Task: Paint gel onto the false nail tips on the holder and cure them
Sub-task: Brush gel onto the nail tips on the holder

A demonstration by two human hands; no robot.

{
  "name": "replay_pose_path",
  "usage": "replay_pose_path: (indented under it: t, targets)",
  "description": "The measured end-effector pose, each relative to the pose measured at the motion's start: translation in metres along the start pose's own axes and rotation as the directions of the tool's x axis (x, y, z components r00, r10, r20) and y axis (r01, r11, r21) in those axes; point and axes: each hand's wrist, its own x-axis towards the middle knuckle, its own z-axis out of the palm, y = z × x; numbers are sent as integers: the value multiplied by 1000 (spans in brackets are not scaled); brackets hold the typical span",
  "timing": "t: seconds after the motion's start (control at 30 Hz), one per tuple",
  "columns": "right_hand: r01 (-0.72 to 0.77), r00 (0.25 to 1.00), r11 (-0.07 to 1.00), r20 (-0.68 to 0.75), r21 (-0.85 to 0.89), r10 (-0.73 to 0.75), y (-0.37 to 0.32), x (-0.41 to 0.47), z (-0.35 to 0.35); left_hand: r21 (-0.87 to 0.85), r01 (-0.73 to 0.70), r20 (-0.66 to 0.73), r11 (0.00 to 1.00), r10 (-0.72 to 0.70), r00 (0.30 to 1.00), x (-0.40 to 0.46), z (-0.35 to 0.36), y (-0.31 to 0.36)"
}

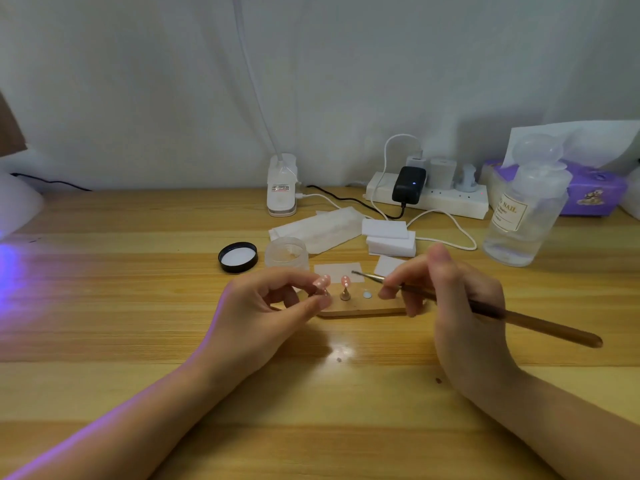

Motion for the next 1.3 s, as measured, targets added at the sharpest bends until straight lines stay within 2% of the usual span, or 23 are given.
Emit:
replay_pose_path:
  t: [0.27,0.63,0.9,1.3]
  targets:
    - [-87,981,995,-170,37,92,7,13,-8,-115,36,-62,993,-44,997,15,-4,9]
    - [-167,941,985,-294,36,171,13,24,-15,41,-42,102,998,37,994,39,8,24]
    - [-222,922,971,-306,83,237,14,26,-16,213,-29,224,977,-20,974,41,33,12]
    - [-259,924,962,-270,85,272,15,26,-17,255,-6,267,967,-64,962,40,38,1]
